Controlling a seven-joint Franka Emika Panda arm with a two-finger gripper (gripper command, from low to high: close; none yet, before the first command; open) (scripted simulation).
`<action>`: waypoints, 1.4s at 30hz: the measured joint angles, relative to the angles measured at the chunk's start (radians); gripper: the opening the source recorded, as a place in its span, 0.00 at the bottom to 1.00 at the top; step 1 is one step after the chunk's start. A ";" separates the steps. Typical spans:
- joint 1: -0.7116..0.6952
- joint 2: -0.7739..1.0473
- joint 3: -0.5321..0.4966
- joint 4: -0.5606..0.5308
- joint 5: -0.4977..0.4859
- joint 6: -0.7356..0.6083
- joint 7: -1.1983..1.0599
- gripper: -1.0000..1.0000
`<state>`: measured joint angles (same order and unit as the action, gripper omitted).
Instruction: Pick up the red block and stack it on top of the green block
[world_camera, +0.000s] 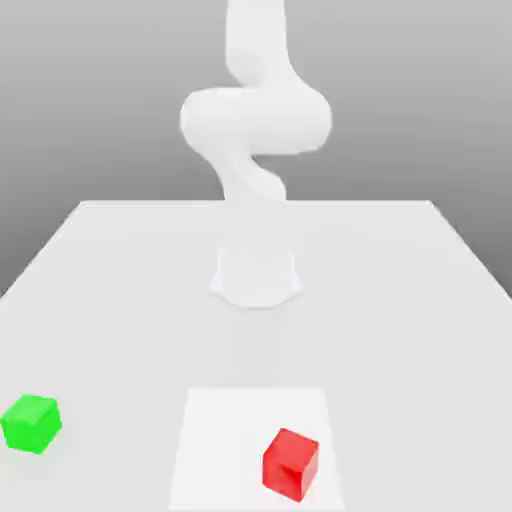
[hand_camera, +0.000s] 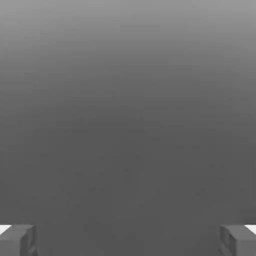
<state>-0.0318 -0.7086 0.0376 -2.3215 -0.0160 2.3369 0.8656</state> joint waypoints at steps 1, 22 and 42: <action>-0.012 0.040 0.015 -0.009 -0.008 0.015 0.029 0.50; -0.097 0.798 0.155 -0.190 -0.102 0.327 0.550 0.50; -0.071 0.908 0.136 -0.208 -0.069 0.390 0.583 0.00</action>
<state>-0.1031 0.1997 0.1738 -2.5293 -0.0853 2.7265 1.4484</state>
